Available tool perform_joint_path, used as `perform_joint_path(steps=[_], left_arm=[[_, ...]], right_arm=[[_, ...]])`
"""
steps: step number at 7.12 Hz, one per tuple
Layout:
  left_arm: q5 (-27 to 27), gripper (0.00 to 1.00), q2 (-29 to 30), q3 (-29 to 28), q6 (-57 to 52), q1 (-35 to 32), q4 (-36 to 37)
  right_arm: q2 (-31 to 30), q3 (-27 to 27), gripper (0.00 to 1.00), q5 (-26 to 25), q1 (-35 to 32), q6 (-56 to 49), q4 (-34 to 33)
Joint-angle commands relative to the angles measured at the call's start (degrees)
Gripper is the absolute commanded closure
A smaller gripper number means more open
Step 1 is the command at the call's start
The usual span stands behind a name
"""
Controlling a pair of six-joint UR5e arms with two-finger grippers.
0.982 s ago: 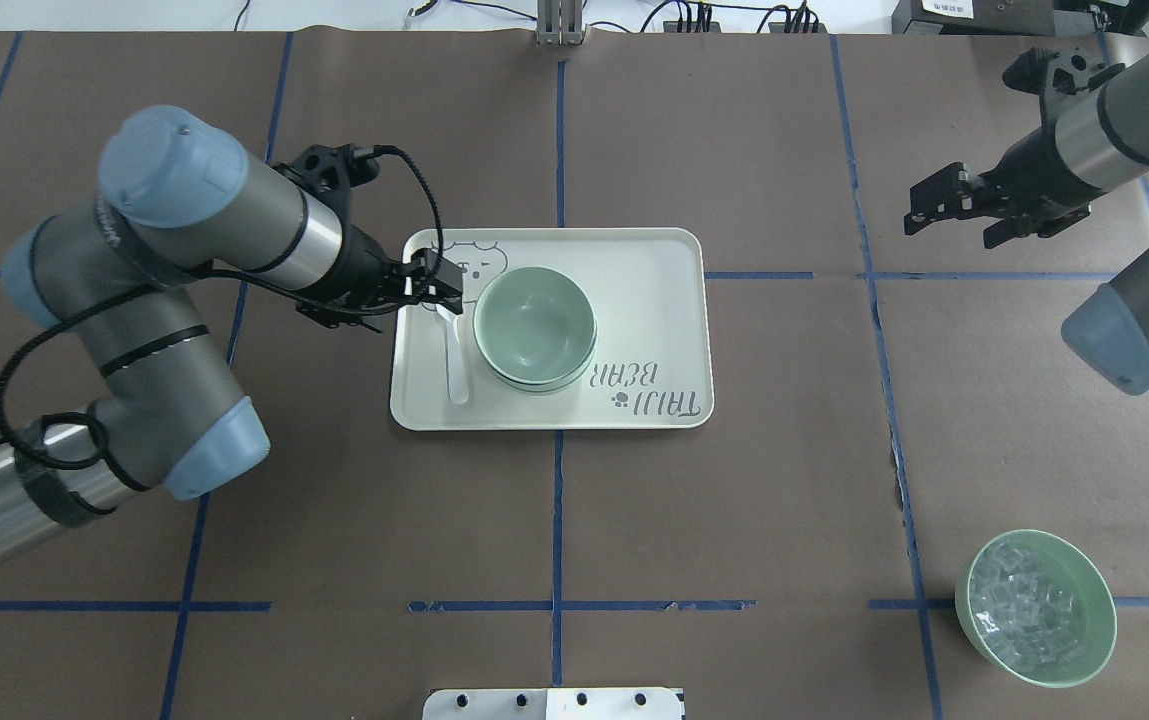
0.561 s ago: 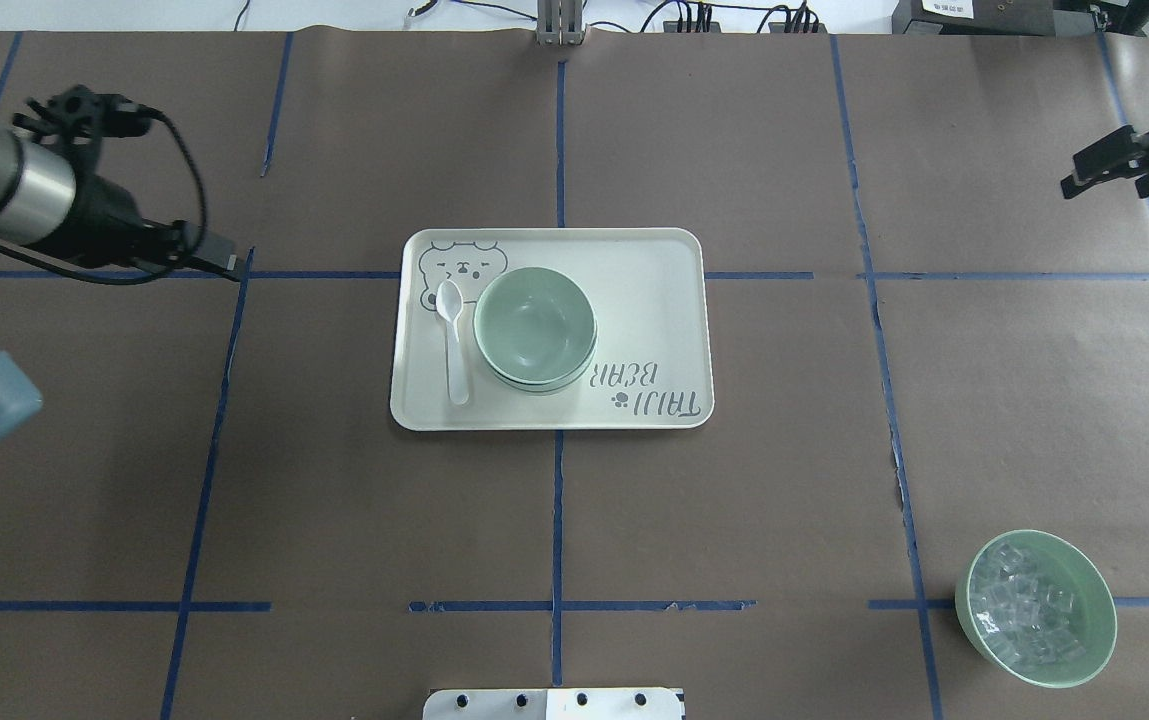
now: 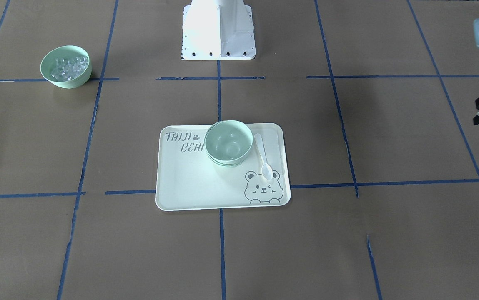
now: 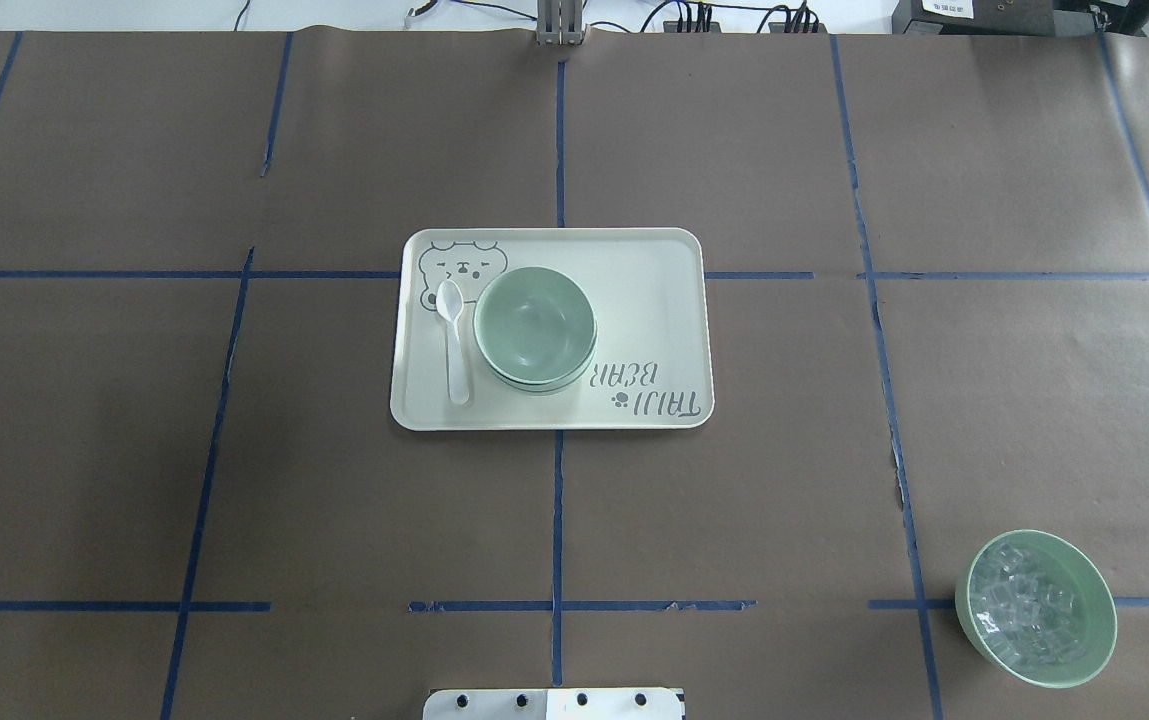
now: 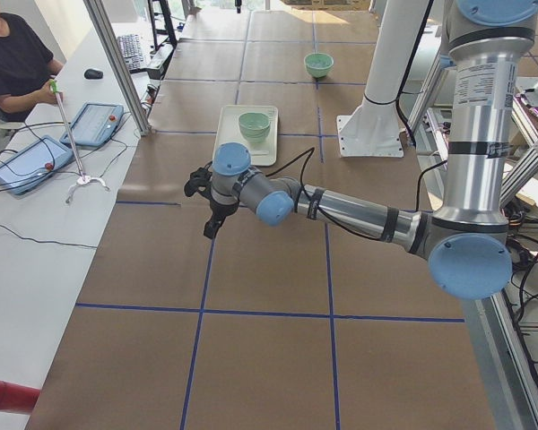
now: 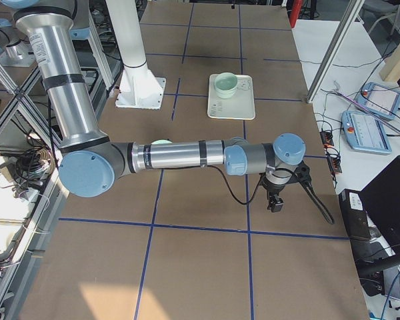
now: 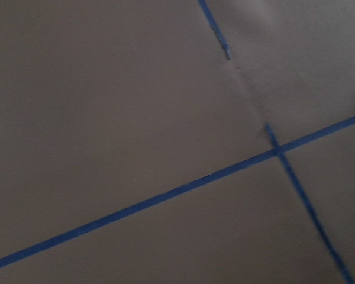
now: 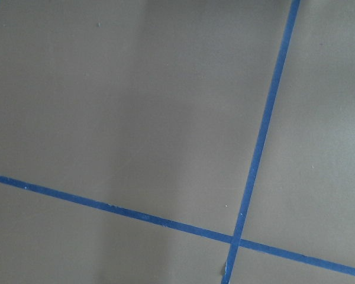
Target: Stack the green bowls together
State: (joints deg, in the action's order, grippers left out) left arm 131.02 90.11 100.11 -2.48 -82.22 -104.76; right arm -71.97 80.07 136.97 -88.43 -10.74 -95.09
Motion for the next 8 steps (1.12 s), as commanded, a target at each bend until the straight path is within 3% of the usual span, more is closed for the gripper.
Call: perform_joint_path(steps=[1,2,4,6,7,8], left_arm=[[1.9,0.00,2.2,-1.6,-10.6,-8.0,16.8],[7.6,0.00,0.5,-1.6,-6.1,-8.0,17.3],[8.9,0.00,-0.2,-1.4,-3.7,-7.8,17.3],[7.7,0.00,0.3,-0.8,-0.6,-7.6,17.3],[3.8,0.00,0.4,-0.4,-0.9,-7.3,17.3],[3.8,0.00,0.3,-1.2,-1.3,-7.3,16.9]], right_arm=[[4.9,1.7,0.00,-0.7,-0.1,-5.7,-13.5],[4.6,3.2,0.00,-0.8,-0.3,-5.7,-14.0],[5.0,4.6,0.00,-0.7,0.0,-5.7,-18.2],[2.2,8.2,0.00,-0.8,0.1,-5.7,-18.6],[1.6,8.2,0.00,-1.2,0.3,-5.5,-18.4],[1.0,7.7,0.00,-1.8,1.4,-5.3,-17.0]])
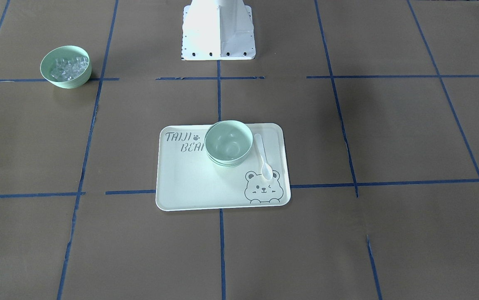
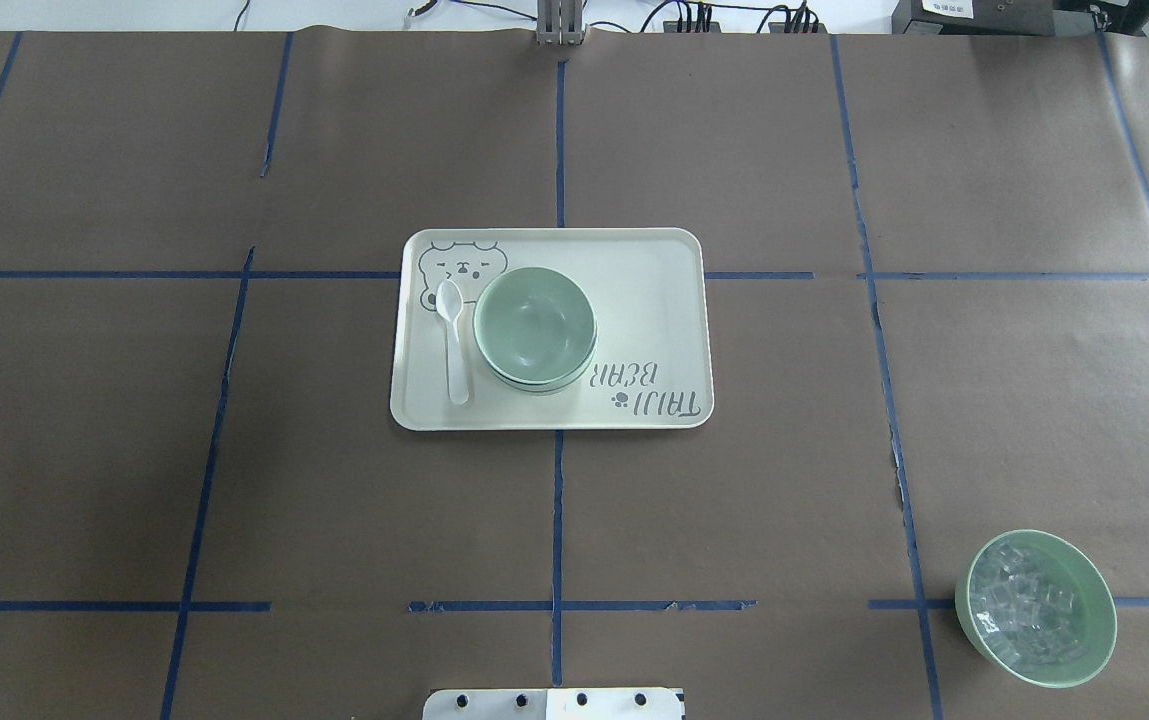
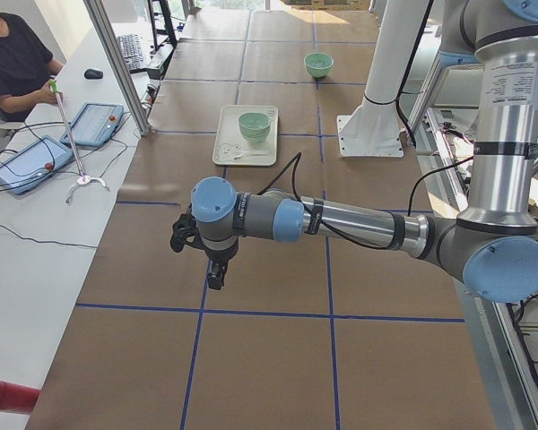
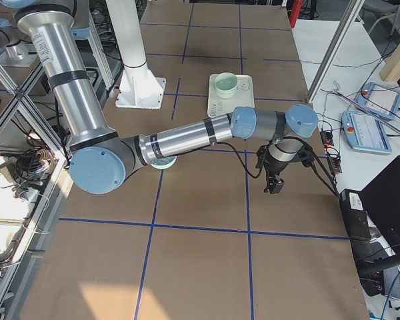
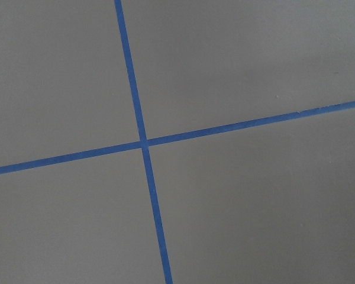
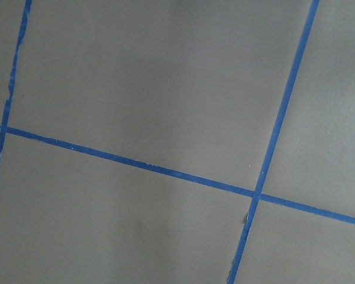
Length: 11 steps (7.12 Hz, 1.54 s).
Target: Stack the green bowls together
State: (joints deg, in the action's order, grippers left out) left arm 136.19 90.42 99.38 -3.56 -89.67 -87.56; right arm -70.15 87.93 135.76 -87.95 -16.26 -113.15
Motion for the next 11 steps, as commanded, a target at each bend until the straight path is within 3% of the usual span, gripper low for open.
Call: perform_joint_path(steps=[1,6,11], left_arm=[[-1.0,0.00,-0.6,-0.6,-0.2,0.4,-0.5],[-0.8,0.00,-0.3,-3.5,0.0,2.6,-2.9],[-1.0,0.00,-2.1,-2.3,0.2,2.2,-2.4]], right_arm=[[-2.2,-0.1,0.00,-0.7,1.2,0.5,3.0],[-3.9,-0.1,0.00,-0.6,1.6,0.9,4.3],[-4.7,-0.2,0.00,-0.3,1.5,1.0,4.5]])
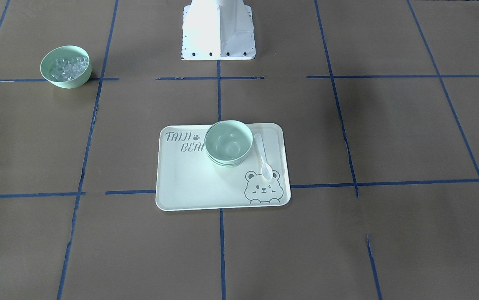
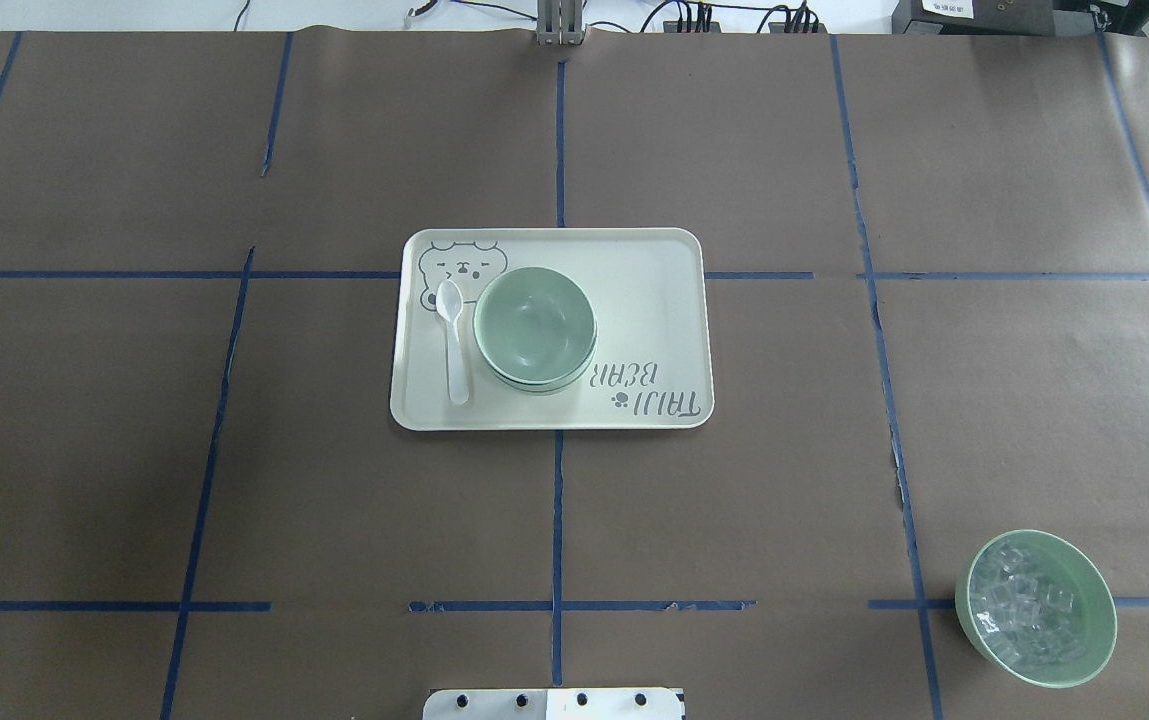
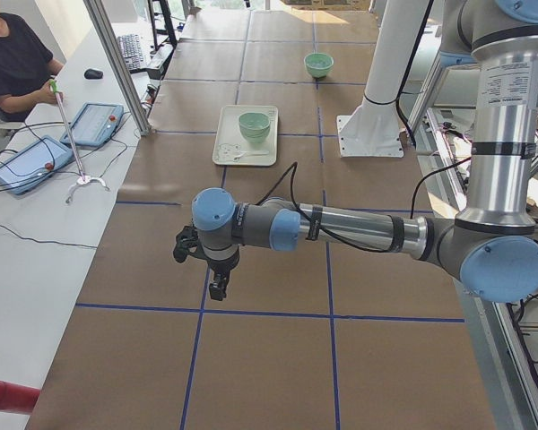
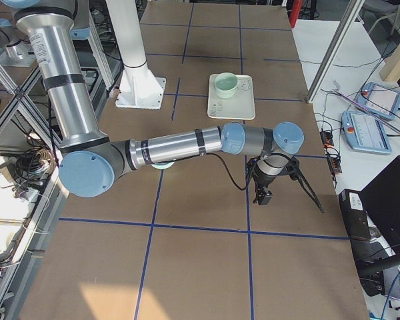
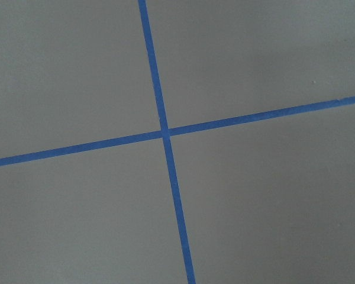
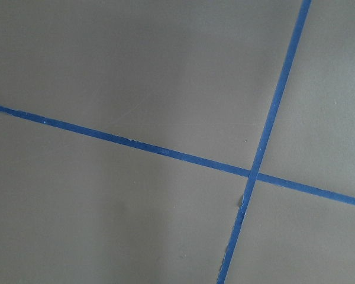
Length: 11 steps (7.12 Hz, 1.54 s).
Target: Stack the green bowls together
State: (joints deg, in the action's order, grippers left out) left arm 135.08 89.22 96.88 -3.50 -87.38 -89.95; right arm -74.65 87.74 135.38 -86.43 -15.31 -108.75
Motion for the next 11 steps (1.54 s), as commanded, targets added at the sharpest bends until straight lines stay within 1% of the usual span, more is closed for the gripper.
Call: perform_joint_path(steps=[1,3,4,5,6,7,8,11], left_arm=[[0.2,0.00,-1.1,-0.1,0.3,-0.1,0.0],[0.1,0.00,-1.1,0.0,0.3,0.0,0.0],[0.1,0.00,-1.1,0.1,0.3,-0.1,0.0],[0.1,0.00,-1.2,0.3,0.3,-0.1,0.0],[0.1,0.00,-1.2,0.3,0.3,-0.2,0.0],[0.1,0.00,-1.2,0.4,0.3,-0.2,0.0],[0.1,0.00,-1.2,0.4,0.4,-0.2,0.0],[0.0,0.00,-0.7,0.1,0.4,0.0,0.0]], right_arm=[[-0.8,0.0,0.00,-0.1,-0.1,-0.2,0.1],[-3.0,0.6,0.00,-0.1,-0.1,-0.7,0.1],[-4.6,0.7,0.00,-0.1,-0.1,-0.9,1.7],[-6.1,0.7,0.00,-0.2,-0.1,-0.2,6.9],[-7.9,2.4,0.00,-0.5,-0.1,-0.2,8.3],[-9.8,6.4,0.00,-2.9,-0.1,-0.2,8.3],[-10.9,8.8,0.00,-3.6,-0.1,-0.2,8.1],[-11.0,8.3,0.00,-3.4,-0.1,0.2,7.8]])
